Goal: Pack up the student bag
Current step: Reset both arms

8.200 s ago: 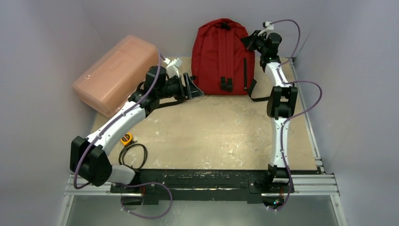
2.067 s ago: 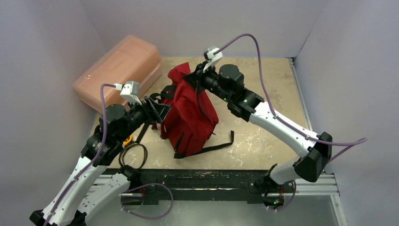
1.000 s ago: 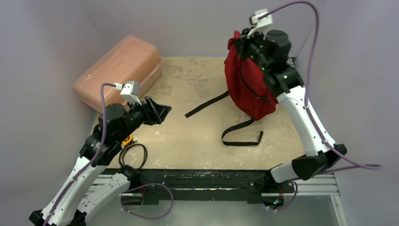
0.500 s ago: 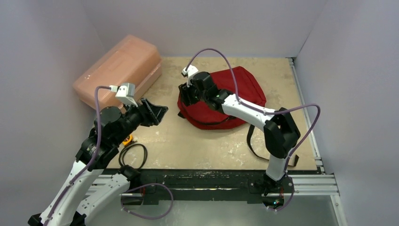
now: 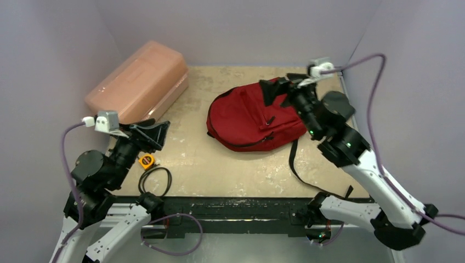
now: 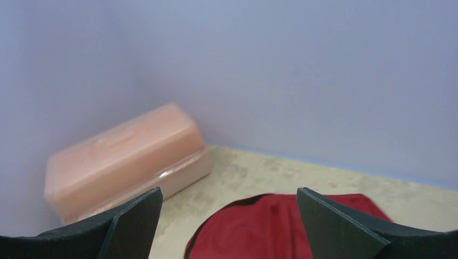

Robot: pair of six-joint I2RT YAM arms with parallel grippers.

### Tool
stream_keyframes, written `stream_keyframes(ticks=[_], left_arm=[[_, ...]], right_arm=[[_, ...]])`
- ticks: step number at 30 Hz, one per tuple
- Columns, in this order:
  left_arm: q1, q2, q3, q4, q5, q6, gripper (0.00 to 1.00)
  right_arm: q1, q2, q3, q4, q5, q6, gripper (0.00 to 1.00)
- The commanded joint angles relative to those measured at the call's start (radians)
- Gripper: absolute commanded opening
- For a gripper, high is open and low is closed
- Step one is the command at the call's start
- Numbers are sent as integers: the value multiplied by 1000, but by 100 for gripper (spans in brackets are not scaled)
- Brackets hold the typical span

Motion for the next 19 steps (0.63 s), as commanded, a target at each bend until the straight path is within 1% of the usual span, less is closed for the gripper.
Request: stream_keyframes(ticks=[1, 5, 6, 10, 13, 16, 19], left_arm=[[2, -62, 73, 80, -82, 122, 60], [2, -96, 106, 99, -98, 170, 60], [3, -102, 114, 101, -103, 180, 60], [3, -116, 123, 113, -122, 221, 60], [2, -112, 126, 112, -135, 232, 60], [2, -107, 128, 104, -135, 223, 60], [2, -112, 120, 99, -128, 210, 60]], right_arm=[[-3, -169, -86, 21, 316, -71, 99], [-4, -309, -114, 48, 439, -111, 99], [-4, -341, -124, 62, 450, -123, 99], [-3, -452, -180, 124, 444, -195, 99], [-3, -503, -199, 145, 448, -190, 99], [-4, -536, -231, 171, 401, -205, 99], [-3, -526, -224, 142, 425, -183, 99]])
